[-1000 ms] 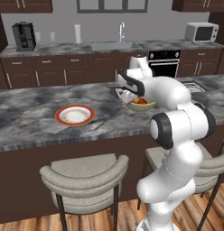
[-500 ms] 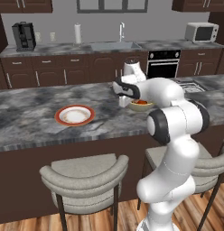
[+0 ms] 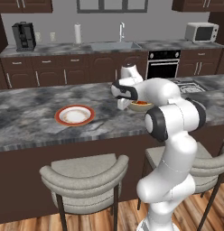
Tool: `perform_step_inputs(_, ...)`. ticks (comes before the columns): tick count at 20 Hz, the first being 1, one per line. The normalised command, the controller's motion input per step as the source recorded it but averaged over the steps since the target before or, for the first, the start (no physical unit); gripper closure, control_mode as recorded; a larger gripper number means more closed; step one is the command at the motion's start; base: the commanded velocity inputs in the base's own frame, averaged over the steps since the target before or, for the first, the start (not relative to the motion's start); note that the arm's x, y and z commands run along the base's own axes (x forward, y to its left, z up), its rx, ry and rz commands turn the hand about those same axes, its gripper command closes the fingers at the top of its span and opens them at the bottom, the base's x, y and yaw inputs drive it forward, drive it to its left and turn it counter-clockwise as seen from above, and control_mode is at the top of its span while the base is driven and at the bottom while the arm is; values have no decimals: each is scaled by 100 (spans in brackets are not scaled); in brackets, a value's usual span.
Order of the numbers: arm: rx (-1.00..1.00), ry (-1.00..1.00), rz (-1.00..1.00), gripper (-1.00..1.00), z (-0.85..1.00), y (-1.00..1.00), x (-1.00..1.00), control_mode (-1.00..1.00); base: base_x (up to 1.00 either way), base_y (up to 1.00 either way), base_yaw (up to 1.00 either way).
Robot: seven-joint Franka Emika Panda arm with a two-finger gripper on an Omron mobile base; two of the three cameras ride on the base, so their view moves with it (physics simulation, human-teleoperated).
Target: Pick the chicken drumstick and tomato from their plates and place them in the bowl. Then put the bowl in the fridge.
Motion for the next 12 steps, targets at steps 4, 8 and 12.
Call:
perform_step_inputs(4, 0, 1, 0, 100, -14, -1, 0, -100, 0, 0, 0)
perform_step_inputs(8, 0, 0, 0, 100, -10, -2, 2, -100, 0, 0, 0)
perform_step_inputs(12, 0, 0, 0, 100, -3, -9, 1, -100, 0, 0, 0)
